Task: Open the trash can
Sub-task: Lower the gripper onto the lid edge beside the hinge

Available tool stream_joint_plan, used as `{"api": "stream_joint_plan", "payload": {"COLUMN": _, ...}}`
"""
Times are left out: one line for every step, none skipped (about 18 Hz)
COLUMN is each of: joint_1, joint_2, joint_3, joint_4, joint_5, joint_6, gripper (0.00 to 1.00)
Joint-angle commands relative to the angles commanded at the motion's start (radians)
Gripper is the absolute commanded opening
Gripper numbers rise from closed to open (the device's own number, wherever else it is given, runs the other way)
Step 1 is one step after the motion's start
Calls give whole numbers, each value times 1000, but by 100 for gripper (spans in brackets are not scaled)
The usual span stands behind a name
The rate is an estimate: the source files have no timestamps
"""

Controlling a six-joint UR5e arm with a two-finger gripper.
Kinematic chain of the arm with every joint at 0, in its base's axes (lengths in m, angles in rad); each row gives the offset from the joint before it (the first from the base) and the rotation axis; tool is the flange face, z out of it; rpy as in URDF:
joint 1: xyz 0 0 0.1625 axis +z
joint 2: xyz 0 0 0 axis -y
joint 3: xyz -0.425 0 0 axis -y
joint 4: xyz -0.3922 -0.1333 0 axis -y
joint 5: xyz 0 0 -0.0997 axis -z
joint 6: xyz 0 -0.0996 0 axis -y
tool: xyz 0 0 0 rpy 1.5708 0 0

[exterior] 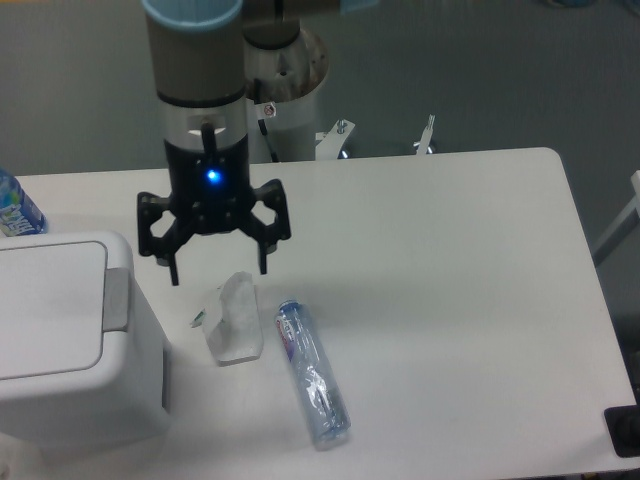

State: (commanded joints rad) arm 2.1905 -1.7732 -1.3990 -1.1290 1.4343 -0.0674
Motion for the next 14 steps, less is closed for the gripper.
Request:
{"api": "stream_joint_plan", "payload": {"joint_1": -3, "joint_2": -2, "joint_3": -2, "joint_4": 0, "joint_5": -2, "joint_6": -6, "gripper": 100}}
{"api": "stream_joint_plan", "payload": {"joint_1": -12, "joint_2": -8, "joint_3": 0, "joint_4": 0, "joint_5": -2, "joint_6": -11, "gripper": 100}}
{"api": "stream_joint_plan", "payload": {"joint_1": -15, "joint_2": -9, "joint_3": 0, "joint_4": 0, "joint_5": -2, "joint_6": -15, "gripper": 100}}
{"api": "stream_joint_plan", "payload": {"joint_1": -21, "joint_2": -12, "joint_3": 0, "joint_4": 0, "joint_5": -2, "joint_6": -22, "gripper": 100}}
{"api": "stream_joint_plan", "payload": {"joint_1": -25, "joint_2": -14, "joint_3": 0, "joint_4": 0, "joint_5": -2, "joint_6": -22, "gripper": 100}}
{"api": "stream_joint_plan", "payload": {"joint_1": -25, "joint_2": -14, "joint_3": 0, "joint_4": 0, "joint_5": -2, "joint_6": -22, "gripper": 100}}
{"api": "stream_joint_plan", "payload": {"joint_1": -26, "joint_2": -17, "joint_3": 0, "joint_4": 0, "joint_5": -3, "joint_6": -22, "gripper": 100}}
{"api": "stream_joint_plan", "payload": {"joint_1": -26, "joint_2": -18, "joint_3": 0, "joint_4": 0, "joint_5": -5, "joint_6": -22, "gripper": 100}}
{"api": "stream_joint_plan", "payload": {"joint_1": -28, "joint_2": -18, "joint_3": 0, "joint_4": 0, "joint_5": -9, "joint_6": -25, "gripper": 100}}
{"api": "stream_joint_plan", "payload": {"joint_1": -28, "joint_2": -20, "joint_3": 0, "joint_4": 0, "joint_5": -9, "joint_6": -34, "gripper": 100}}
{"api": "stream_joint_plan", "payload": {"joint_1": -28, "joint_2": -22, "joint_3": 0, "joint_4": 0, "joint_5": -9, "joint_6": -44, "gripper": 100}}
{"api": "stream_joint_plan", "payload": {"joint_1": -31, "joint_2": -23, "joint_3": 0, "joint_4": 0, "joint_5": -9, "joint_6": -46, "gripper": 100}}
{"api": "stream_joint_plan", "payload": {"joint_1": -35, "joint_2": -28, "joint_3": 0, "joint_4": 0, "joint_5": -9, "joint_6": -48, "gripper": 100}}
{"api": "stream_joint_plan", "payload": {"joint_1": -40, "joint_2": -28, "joint_3": 0, "joint_4": 0, "joint_5": -9, "joint_6": -48, "gripper": 100}}
